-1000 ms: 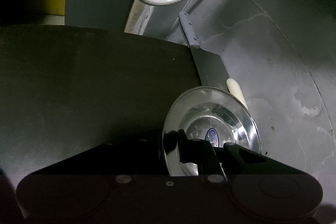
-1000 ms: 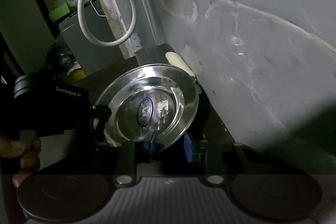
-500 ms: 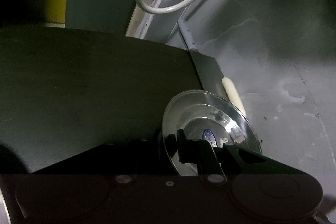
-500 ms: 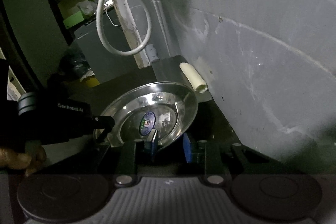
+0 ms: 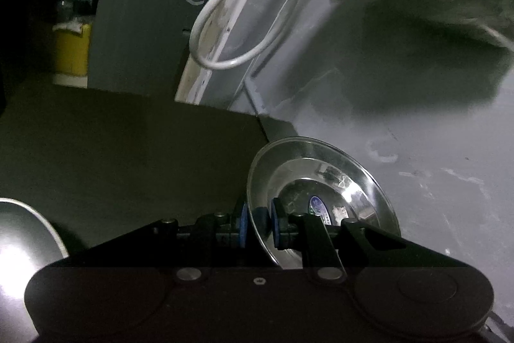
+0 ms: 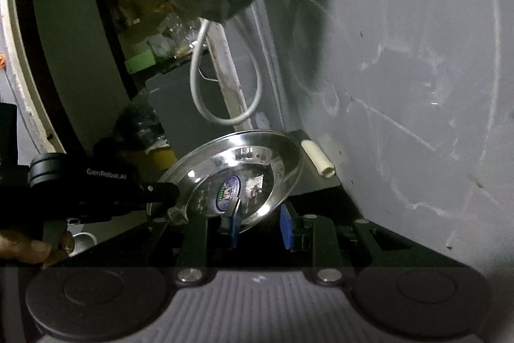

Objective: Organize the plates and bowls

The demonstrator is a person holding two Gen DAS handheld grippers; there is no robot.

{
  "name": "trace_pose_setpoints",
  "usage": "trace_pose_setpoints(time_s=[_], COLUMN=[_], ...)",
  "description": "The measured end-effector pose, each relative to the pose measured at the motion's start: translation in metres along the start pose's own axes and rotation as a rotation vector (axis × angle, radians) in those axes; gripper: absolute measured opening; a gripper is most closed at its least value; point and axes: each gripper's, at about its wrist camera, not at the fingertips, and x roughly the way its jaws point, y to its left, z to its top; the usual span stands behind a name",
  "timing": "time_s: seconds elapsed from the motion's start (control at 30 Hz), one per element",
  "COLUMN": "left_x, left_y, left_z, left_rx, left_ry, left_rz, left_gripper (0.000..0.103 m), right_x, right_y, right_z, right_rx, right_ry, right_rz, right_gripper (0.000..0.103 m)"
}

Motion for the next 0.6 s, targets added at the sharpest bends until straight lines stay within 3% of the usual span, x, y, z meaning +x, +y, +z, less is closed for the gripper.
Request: trace_pose_setpoints(time_s=[0.6], left_x=[-0.112], left_y=[0.004], left_z=[-0.037], left_rx=[0.002], left_ry=[-0.105], left_rz=[-0.046], left_gripper=[0.016], right_x=[-0.09], right_y=[0.05], right_z=[-0.007], right_rx=[-0.082], right_ry=[-0.047], right_rz=[0.021], right_gripper=[0.029])
